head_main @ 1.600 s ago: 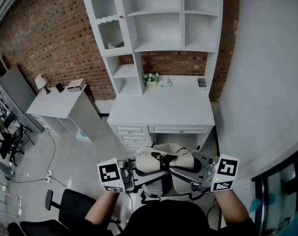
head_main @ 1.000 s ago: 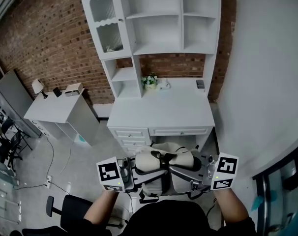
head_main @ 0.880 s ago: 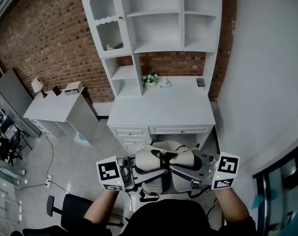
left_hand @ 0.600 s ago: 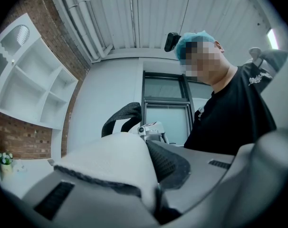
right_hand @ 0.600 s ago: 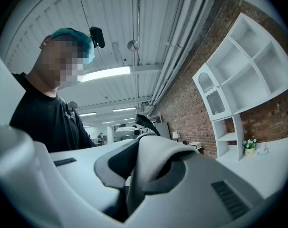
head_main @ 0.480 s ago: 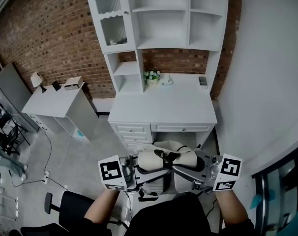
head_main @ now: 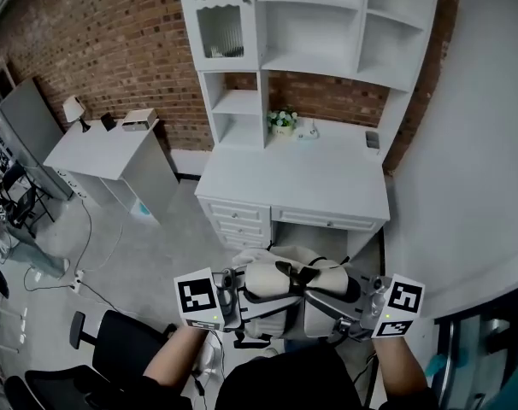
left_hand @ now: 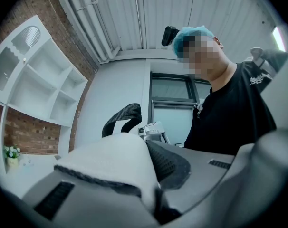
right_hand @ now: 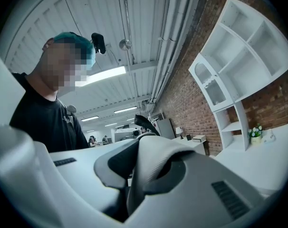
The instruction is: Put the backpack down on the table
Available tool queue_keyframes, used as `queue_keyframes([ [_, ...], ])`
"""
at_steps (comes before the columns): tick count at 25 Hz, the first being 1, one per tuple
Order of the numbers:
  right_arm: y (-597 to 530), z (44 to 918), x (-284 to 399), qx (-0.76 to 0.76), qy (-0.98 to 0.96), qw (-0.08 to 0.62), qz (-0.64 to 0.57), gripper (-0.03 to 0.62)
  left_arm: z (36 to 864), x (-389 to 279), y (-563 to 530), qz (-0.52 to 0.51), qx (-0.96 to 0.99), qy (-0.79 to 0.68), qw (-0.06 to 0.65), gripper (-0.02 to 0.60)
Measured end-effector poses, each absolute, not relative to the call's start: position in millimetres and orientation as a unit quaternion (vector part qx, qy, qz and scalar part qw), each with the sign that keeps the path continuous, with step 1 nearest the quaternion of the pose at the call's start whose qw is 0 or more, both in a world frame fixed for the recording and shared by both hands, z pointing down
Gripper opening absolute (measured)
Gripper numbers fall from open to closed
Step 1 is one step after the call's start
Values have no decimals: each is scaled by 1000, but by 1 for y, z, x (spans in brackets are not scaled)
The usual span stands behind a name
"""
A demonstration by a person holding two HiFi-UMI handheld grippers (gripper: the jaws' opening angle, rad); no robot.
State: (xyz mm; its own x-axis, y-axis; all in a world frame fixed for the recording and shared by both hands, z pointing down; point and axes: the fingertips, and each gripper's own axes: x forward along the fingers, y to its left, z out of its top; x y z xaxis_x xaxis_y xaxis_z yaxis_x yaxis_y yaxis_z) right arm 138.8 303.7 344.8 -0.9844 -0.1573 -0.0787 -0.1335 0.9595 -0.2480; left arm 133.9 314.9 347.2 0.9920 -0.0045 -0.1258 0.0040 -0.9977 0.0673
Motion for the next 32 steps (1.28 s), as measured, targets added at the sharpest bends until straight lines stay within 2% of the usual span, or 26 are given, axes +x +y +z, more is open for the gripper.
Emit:
queue_keyframes([
  [12,204,357,146,-37,992,40,-112,49,360,143,215,-55,996,-46,44,43],
  [27,92,352,191,-34,995,34,-85,48,354,189,103,-47,996,-57,55,43],
  [32,68,359,198,-37,993,33,-104,48,364,195,76,-42,993,-72,84,43],
])
